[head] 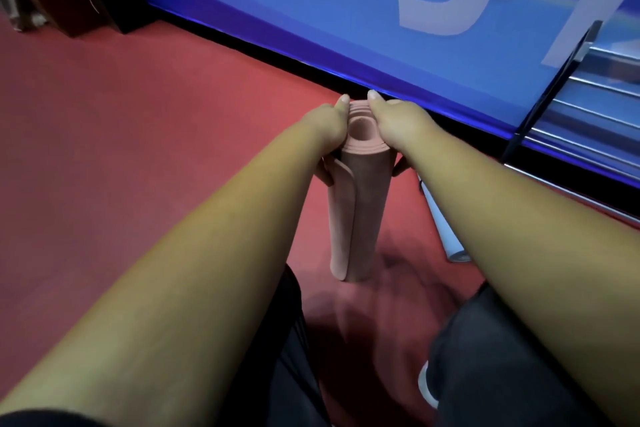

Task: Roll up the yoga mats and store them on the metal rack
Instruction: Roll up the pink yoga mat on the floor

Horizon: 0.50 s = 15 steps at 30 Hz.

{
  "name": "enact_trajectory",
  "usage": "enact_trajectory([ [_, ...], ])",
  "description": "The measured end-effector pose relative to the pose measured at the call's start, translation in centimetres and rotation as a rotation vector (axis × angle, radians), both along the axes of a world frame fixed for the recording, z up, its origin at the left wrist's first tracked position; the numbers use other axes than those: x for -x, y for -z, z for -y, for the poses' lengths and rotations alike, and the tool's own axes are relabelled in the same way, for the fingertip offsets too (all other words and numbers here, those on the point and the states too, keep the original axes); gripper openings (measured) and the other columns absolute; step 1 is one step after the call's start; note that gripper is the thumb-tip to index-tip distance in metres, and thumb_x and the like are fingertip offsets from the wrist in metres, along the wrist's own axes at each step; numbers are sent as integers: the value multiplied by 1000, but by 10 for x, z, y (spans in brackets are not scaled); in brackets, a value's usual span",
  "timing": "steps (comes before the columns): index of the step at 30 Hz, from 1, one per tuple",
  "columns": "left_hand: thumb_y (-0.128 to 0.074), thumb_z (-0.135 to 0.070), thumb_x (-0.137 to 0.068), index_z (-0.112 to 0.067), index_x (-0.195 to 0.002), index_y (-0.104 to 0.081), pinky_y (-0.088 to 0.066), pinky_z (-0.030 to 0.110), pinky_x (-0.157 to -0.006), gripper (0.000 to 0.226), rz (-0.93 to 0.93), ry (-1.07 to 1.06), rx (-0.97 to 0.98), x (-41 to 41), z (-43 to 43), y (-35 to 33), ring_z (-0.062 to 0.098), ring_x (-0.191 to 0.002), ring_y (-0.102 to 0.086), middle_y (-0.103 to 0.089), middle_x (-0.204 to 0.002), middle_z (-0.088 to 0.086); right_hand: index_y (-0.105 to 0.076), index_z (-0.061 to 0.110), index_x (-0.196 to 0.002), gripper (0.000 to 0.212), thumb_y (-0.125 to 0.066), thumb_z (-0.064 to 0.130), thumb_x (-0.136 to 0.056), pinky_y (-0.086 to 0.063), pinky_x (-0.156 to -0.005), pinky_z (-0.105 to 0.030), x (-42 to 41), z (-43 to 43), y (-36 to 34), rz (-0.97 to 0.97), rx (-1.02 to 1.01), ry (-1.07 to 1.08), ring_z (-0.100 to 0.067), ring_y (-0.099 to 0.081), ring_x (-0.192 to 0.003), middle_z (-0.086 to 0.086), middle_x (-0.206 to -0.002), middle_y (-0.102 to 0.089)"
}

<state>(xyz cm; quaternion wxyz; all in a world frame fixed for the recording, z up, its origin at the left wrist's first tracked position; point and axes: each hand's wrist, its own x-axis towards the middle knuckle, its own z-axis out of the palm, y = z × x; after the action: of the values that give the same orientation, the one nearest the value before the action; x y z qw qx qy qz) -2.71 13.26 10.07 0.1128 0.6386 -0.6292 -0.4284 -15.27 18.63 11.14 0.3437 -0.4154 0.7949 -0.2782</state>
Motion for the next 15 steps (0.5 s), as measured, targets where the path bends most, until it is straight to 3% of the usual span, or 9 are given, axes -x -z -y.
enact_trajectory([
  [1,-22,-67,-109,-9,-146,-50,-61,73,-70,74,-44,-5,-26,1,-3,-2,58,-89,-73,-64,-123,34,-64,23,-145,65,-34,68,-108,-66,-70,-61,0,-1,-3,-16,-5,2,-41,-70,-84,-17,-128,-69],
  [3,-29,-71,-107,-7,-141,-55,-59,74,-60,77,-141,-28,-81,-1,-14,-4,60,-82,-72,-65,-116,34,-61,25,-150,65,-32,67,-109,-66,-72,-57,3,-7,-1,-24,0,24,-39,-69,-81,-15,-132,-68],
  [6,-55,-73,-97,0,-128,-65,-63,68,-64,79,-288,-48,-126,-8,-34,5,53,-86,-75,-70,-116,32,-65,29,-145,64,-39,71,-104,-64,-77,-65,15,-23,15,165,61,144,-42,-72,-92,-11,-127,-69],
  [8,-74,-66,-87,2,-113,-70,-66,61,-66,73,-326,-27,-66,-8,-50,12,44,-87,-78,-74,-111,31,-73,26,-128,68,-47,79,-93,-60,-80,-71,31,-32,31,283,102,242,-45,-75,-96,-16,-118,-75],
  [11,-79,-66,-78,-8,-103,-71,-67,56,-71,64,-288,7,61,-1,-68,19,32,-90,-77,-77,-102,17,-76,19,-111,76,-63,84,-74,-51,-84,-76,49,-35,48,492,131,320,-43,-79,-97,-14,-106,-81],
  [13,-72,-66,-69,-14,-99,-73,-67,54,-73,60,-245,19,123,2,-71,18,31,-87,-76,-77,-96,10,-79,25,-110,60,-73,75,-78,-52,-91,-63,46,-44,41,530,153,217,-35,-80,-95,-7,-104,-83],
  [15,-66,-56,-67,-15,-96,-76,-67,54,-66,51,-236,33,132,1,-66,14,32,-80,-77,-79,-90,11,-78,30,-111,33,-80,53,-87,-55,-83,-55,42,-49,36,475,203,85,-30,-78,-94,1,-102,-83],
])
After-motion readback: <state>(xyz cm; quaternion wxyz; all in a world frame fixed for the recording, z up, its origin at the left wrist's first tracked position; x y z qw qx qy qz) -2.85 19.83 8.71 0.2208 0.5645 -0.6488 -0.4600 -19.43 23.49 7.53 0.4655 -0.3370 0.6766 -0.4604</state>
